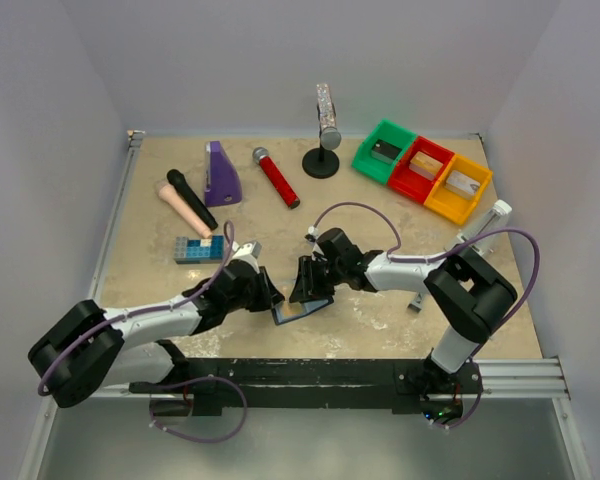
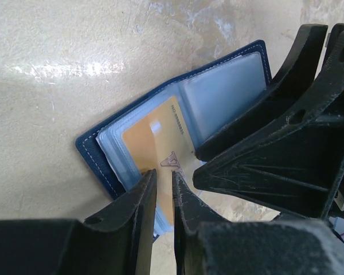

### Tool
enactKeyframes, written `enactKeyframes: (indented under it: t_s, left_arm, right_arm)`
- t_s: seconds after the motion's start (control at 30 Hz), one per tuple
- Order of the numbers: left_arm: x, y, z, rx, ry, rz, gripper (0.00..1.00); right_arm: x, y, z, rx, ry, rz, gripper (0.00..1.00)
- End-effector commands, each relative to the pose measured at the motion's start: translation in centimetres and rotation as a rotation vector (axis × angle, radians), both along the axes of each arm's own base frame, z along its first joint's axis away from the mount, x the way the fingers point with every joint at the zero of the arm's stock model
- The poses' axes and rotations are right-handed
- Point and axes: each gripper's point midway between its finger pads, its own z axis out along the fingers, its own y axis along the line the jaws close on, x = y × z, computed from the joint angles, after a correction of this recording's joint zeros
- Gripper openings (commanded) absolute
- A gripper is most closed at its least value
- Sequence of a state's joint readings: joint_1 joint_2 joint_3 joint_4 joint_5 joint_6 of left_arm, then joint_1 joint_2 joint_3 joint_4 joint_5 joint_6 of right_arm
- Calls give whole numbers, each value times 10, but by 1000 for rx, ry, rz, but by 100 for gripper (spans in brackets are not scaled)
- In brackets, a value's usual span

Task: Take the credit cards out of the card holder
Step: Remove the credit card from the card holder.

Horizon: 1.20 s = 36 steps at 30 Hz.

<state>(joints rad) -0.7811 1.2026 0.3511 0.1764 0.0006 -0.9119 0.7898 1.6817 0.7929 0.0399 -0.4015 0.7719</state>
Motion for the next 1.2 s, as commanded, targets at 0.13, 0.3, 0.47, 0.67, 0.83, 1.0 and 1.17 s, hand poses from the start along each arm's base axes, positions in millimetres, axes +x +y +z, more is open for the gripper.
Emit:
enactKeyframes:
  t_s: [0.13, 0.3, 0.47, 0.67, 0.83, 1.0, 1.17]
  left_arm:
    - [11, 5, 33, -92, -90, 84, 22]
    - [11, -1, 44, -141, -120, 64, 22]
    - [7, -20, 31, -173, -58, 2, 20]
    - [3, -14, 7, -141, -3, 30, 18]
    - [-4, 0, -15, -76, 56, 70, 13]
    - [-6, 14, -32, -16, 80, 123, 9]
    - [-10, 20, -38, -7, 88, 132, 9]
  right_arm:
    - [7, -6, 0, -19, -39, -34, 41]
    - [7, -6, -4, -20, -37, -40, 41]
    - [6, -7, -6, -19, -31, -39, 41]
    - [5, -6, -3, -11, -36, -37, 41]
    - [5, -3, 3, 18, -31, -45, 44]
    - [5, -3, 4, 25, -31, -57, 46]
    - [5, -4, 0, 16, -24, -61, 47]
